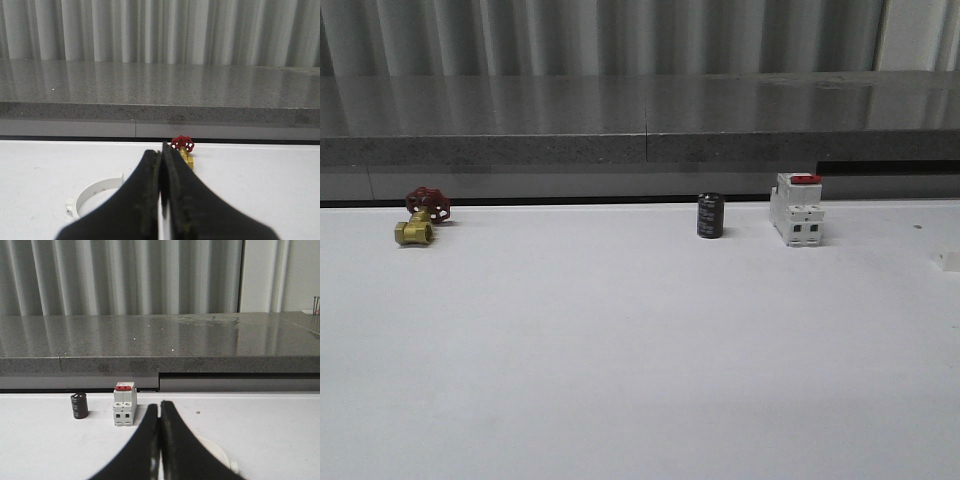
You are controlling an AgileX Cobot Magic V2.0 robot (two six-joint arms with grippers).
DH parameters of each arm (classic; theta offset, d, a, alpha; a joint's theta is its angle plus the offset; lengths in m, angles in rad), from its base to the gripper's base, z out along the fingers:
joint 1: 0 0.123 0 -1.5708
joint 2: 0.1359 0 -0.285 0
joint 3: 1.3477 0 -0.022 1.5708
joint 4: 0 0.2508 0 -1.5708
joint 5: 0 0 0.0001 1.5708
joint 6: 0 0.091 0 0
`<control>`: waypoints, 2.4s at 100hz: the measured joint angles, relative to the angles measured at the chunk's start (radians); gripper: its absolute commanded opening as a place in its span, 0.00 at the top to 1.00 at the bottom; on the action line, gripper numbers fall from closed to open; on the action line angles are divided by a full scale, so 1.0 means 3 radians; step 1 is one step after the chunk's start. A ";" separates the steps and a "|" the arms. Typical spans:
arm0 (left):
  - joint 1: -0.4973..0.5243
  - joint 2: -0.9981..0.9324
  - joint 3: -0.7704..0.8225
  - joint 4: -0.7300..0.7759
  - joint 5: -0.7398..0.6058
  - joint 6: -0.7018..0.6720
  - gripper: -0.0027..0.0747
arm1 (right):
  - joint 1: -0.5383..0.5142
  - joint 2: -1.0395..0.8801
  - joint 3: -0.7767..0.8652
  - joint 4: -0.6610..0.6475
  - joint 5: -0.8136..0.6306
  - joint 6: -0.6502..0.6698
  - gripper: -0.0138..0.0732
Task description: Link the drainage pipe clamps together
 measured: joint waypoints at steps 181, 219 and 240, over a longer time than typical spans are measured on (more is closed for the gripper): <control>0.0000 0.2551 -0.2657 0.0106 0.2699 0.0000 0.25 | 0.0000 0.0000 0.0000 0.0000 0.0000 0.0000 0.92; 0.0135 0.3776 -0.3270 0.0088 0.2678 -0.0043 0.25 | 0.0000 0.0000 0.0000 0.0000 0.0000 0.0000 0.92; 0.0392 0.4652 -0.3802 0.0058 0.2724 0.0207 0.25 | 0.0000 0.0000 0.0000 0.0000 0.0000 0.0000 0.92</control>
